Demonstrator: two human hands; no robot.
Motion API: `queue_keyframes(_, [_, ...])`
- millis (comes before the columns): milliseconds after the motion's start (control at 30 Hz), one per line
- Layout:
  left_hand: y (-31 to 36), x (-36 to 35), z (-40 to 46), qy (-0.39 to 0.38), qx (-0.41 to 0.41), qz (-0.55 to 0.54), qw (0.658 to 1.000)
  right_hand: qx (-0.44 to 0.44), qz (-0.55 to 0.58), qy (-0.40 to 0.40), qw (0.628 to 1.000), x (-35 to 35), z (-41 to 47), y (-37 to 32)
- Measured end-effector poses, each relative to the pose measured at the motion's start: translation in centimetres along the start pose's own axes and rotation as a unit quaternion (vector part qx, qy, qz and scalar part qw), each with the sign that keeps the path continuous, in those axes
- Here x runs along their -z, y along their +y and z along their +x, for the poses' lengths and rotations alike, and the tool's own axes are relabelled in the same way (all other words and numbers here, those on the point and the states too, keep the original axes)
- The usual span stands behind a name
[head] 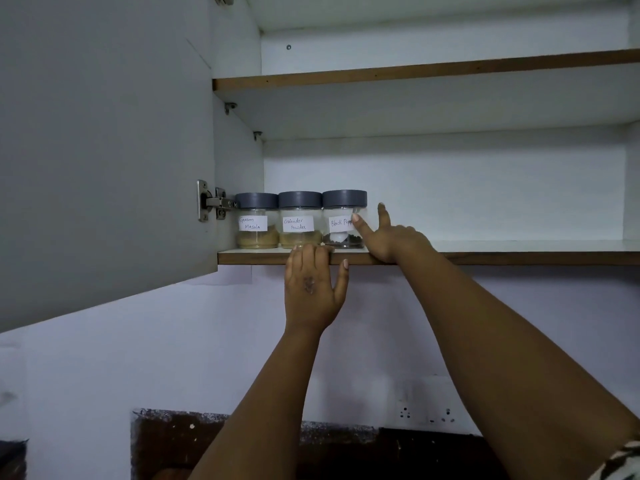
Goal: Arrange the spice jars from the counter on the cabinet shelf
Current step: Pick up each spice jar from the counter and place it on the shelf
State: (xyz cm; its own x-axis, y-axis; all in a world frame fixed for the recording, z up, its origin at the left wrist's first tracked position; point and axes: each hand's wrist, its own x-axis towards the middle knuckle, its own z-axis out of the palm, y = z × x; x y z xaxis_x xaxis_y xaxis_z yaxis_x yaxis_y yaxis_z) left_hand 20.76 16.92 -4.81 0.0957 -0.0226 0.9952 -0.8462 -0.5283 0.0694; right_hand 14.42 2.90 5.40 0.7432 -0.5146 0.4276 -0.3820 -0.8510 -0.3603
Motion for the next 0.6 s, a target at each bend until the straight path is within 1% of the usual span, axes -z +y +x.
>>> queue_keyframes(67, [0.3, 0.5, 0.0, -0.014, 0.007, -0.001, 1.0, -0.005, -0.033, 0.007, 0.999, 0.2, -1.4, 0.5])
queue_keyframes(133, [0.5, 1.0, 0.0, -0.029, 0.008, 0.003, 1.0, 0.009, -0.081, 0.036, 0.996, 0.3, -2.8, 1.2])
queue_keyframes(233, [1.0, 1.9, -0.4, -0.059, 0.014, 0.005, 0.998, 0.047, -0.127, 0.137, 0.981, -0.3, -5.1, 2.8])
queue_keyframes(333, [2.0, 2.5, -1.3, -0.083, 0.04, 0.006, 0.996, 0.119, -0.101, 0.246, 0.957, -1.8, -7.6, 5.2])
queue_keyframes(400, [3.3, 2.9, -2.1, -0.078, 0.071, -0.024, 0.994, 0.155, -0.072, 0.28, 0.945, -3.2, -9.4, 6.7])
queue_keyframes(467, [4.5, 3.0, -3.9, -0.074, 0.099, -0.056, 0.991, 0.163, -0.037, 0.29, 0.942, -5.1, -11.2, 8.2])
queue_keyframes(500, [4.9, 3.0, -5.3, -0.087, 0.11, -0.063, 0.988, 0.159, -0.026, 0.288, 0.944, -6.3, -12.2, 9.0])
queue_keyframes(533, [5.3, 2.9, -7.2, -0.115, 0.119, -0.063, 0.984, 0.146, -0.016, 0.274, 0.95, -7.7, -13.4, 9.9])
queue_keyframes(600, [5.8, 3.0, -12.1, -0.193, 0.141, -0.049, 0.97, 0.102, 0.006, 0.211, 0.972, -11.1, -16.1, 12.0])
